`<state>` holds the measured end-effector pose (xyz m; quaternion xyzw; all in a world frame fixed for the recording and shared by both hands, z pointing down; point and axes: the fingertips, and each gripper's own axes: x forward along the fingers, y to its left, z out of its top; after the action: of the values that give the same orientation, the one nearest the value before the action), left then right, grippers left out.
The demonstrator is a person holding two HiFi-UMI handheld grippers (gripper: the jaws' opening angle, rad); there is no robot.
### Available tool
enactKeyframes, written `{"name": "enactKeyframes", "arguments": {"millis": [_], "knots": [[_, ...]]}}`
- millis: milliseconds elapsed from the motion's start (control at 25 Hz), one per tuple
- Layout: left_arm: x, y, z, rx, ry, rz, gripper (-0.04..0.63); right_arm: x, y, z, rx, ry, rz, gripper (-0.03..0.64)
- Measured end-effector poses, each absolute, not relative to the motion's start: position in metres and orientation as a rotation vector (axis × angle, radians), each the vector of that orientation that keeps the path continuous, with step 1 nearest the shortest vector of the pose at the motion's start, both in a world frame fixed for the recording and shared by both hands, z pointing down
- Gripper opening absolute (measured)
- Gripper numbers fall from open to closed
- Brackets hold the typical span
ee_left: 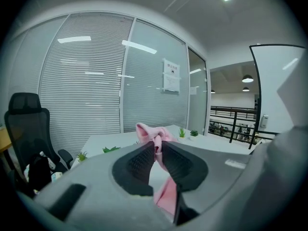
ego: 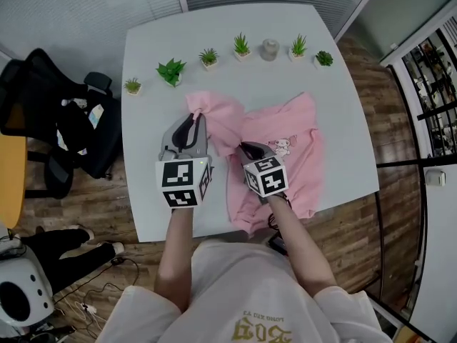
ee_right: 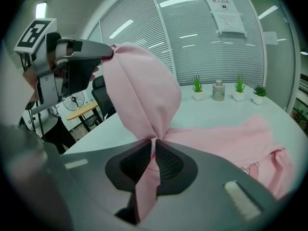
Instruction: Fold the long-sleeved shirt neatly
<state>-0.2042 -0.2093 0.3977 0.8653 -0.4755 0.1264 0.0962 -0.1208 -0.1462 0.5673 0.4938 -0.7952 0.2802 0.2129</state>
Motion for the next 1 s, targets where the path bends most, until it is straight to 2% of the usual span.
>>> {"name": "enactKeyframes", "arguments": {"millis": [680,1000], "knots": [[-0.111,-0.206,0.409,2.676,-1.273,0.518,0.049,-0.07,-0.135,0.578,1.459,-2.221,0.906,0.044],[-0.069,-0.208,0.423,2.671,-1.225,0.57,0.049,-0.027,-0.137,0.569,1.492,-2.203,0.836,0.048]]}}
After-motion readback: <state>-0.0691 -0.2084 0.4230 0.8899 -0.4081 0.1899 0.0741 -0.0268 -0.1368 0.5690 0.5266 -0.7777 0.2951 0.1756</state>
